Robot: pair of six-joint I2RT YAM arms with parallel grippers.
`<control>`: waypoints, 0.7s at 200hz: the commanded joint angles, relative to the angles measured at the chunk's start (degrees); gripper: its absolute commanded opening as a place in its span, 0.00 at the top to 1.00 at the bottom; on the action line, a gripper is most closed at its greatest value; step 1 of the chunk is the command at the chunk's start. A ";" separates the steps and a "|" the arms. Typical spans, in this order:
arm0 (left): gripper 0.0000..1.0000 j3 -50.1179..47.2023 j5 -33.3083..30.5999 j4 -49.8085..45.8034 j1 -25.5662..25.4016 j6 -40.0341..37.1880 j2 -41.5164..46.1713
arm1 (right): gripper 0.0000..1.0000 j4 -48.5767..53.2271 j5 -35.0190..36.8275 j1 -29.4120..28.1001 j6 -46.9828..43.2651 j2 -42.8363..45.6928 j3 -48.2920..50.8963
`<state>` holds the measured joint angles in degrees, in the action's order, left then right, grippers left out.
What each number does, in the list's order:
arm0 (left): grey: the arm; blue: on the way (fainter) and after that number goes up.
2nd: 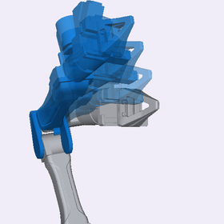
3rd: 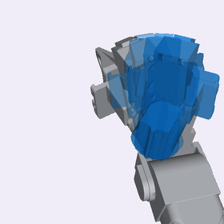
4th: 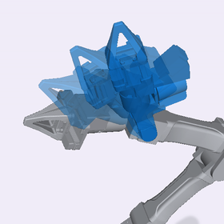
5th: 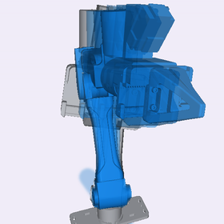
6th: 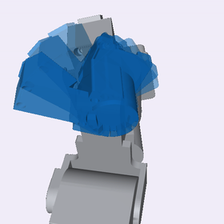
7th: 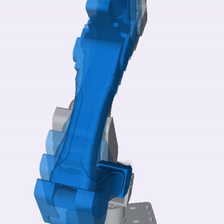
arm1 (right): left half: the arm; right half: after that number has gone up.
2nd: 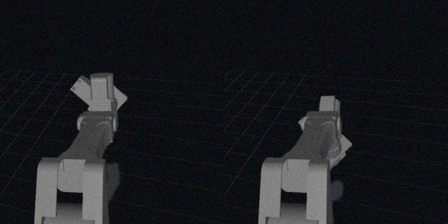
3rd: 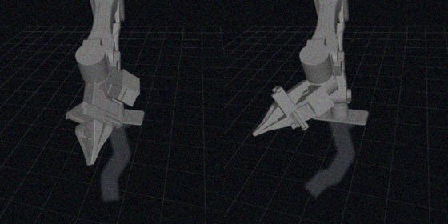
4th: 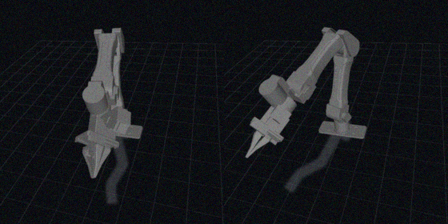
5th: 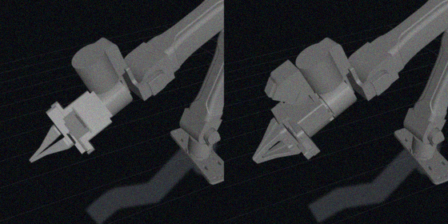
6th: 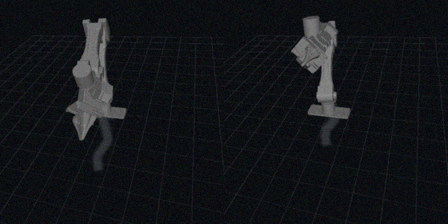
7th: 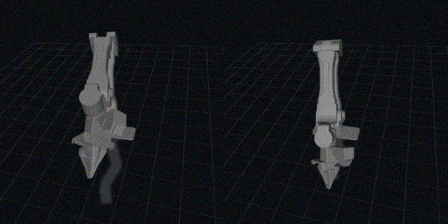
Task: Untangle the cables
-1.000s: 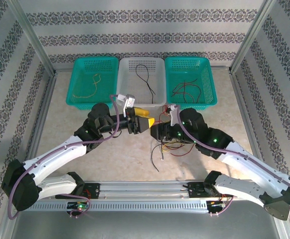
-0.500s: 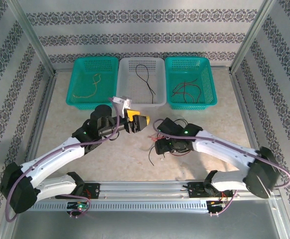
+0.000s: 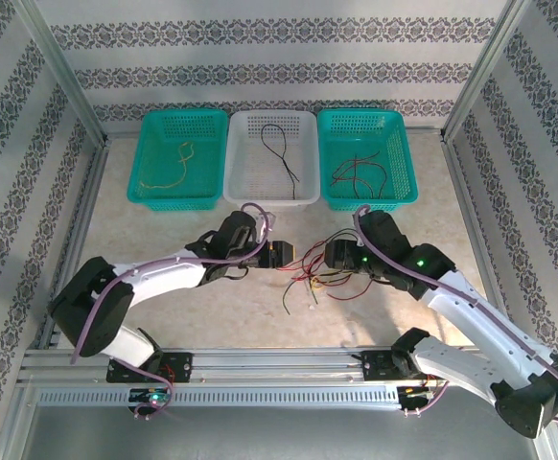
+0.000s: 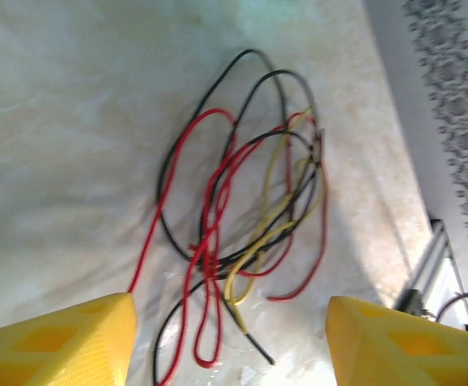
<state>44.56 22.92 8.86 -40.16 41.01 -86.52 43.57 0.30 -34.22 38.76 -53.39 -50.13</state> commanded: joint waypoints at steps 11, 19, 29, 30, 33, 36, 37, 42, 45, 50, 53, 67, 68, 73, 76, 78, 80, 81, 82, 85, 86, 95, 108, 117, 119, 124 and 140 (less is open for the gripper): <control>0.39 3.56 -6.25 -12.60 -0.79 -1.36 -0.59 | 0.37 -4.15 -1.35 4.65 3.46 -1.37 3.59; 0.37 3.70 -6.35 -13.95 -0.79 -1.65 -0.64 | 0.41 -5.36 -1.46 5.77 4.08 -2.07 4.38; 0.35 4.11 -5.65 -15.37 -0.79 -1.64 -1.20 | 0.44 -6.77 -2.06 7.17 4.68 -2.87 5.13; 0.35 4.21 -5.54 -15.54 -0.79 -1.64 -1.24 | 0.45 -6.89 -2.10 7.29 4.71 -2.91 5.22; 0.35 4.41 -5.21 -15.95 -0.79 -1.64 -1.62 | 0.45 -7.26 -2.23 7.66 4.84 -3.16 5.40; 0.35 4.62 -4.80 -16.32 -0.79 -1.58 -1.87 | 0.45 -7.59 -2.37 7.94 4.92 -3.37 5.59; 0.35 4.69 -4.63 -16.41 -0.79 -1.57 -1.97 | 0.46 -7.70 -2.39 8.02 5.01 -3.43 5.62; 0.34 4.85 -3.90 -16.71 -0.79 -1.39 -2.56 | 0.46 -8.00 -2.45 8.47 5.24 -3.72 5.82; 0.35 5.04 -3.52 -16.87 -0.79 -1.18 -2.90 | 0.46 -8.18 -2.49 8.73 5.29 -3.90 5.91; 0.35 5.03 -3.12 -17.02 -0.84 -0.80 -3.38 | 0.46 -8.51 -2.65 8.97 5.43 -4.06 6.12; 0.34 5.03 -2.91 -16.90 -0.80 -0.54 -3.69 | 0.46 -8.72 -2.85 9.19 5.50 -4.11 6.22; 0.35 4.68 -2.49 -15.61 -0.80 0.85 -4.58 | 0.46 -9.50 -3.49 9.52 5.75 -4.21 6.70; 0.35 4.67 -2.46 -15.44 -0.79 0.93 -4.65 | 0.46 -9.57 -3.52 9.52 5.78 -4.24 6.75; 0.35 4.50 -2.17 -14.59 -0.79 1.39 -4.94 | 0.46 -9.72 -3.75 9.52 5.84 -4.22 6.92; 0.35 4.40 -1.90 -13.93 -0.79 1.82 -5.09 | 0.46 -9.73 -3.85 9.52 5.82 -4.25 7.01; 0.35 4.33 -1.67 -13.47 -0.79 2.04 -5.20 | 0.46 -9.80 -3.93 9.54 5.85 -4.22 7.05; 0.36 4.32 -1.39 -12.98 -0.79 2.25 -5.29 | 0.46 -9.82 -3.97 9.53 5.81 -4.19 7.13; 0.36 4.27 -1.21 -12.68 -0.79 2.46 -5.40 | 0.46 -9.82 -3.98 9.52 5.80 -4.19 7.18; 0.36 4.25 -1.08 -12.40 -0.79 2.61 -5.45 | 0.46 -9.82 -4.03 9.52 5.84 -4.23 7.21; 0.36 4.16 -0.60 -11.45 -0.79 3.02 -5.68 | 0.46 -9.76 -4.13 9.55 5.87 -4.12 7.30; 0.36 4.06 -0.38 -11.30 -0.79 3.20 -5.72 | 0.46 -9.74 -4.15 9.58 5.88 -4.15 7.36; 0.37 4.07 1.14 -8.83 -0.79 4.56 -6.62 | 0.46 -9.73 -4.34 9.56 5.90 -3.94 7.82; 0.42 4.80 3.37 -7.23 -0.79 6.14 -8.25 | 0.46 -9.65 -4.41 9.61 6.16 -3.22 8.57; 0.47 5.25 4.64 -6.58 -0.79 7.04 -9.10 | 0.46 -9.65 -4.59 9.61 6.34 -2.63 9.05; 0.48 5.23 4.87 -6.42 -0.79 7.21 -9.17 | 0.46 -9.69 -4.66 9.61 6.44 -2.43 9.14; 0.50 5.06 5.45 -5.73 -0.79 7.76 -9.28 | 0.46 -9.78 -4.84 9.61 6.57 -2.19 9.46; 0.66 3.80 7.18 -2.97 -0.79 9.48 -8.66 | 0.45 -10.33 -5.51 9.61 6.93 -1.43 10.11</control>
<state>48.36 25.56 0.19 -40.18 46.39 -95.39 34.15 -3.79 -24.86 44.27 -56.53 -41.32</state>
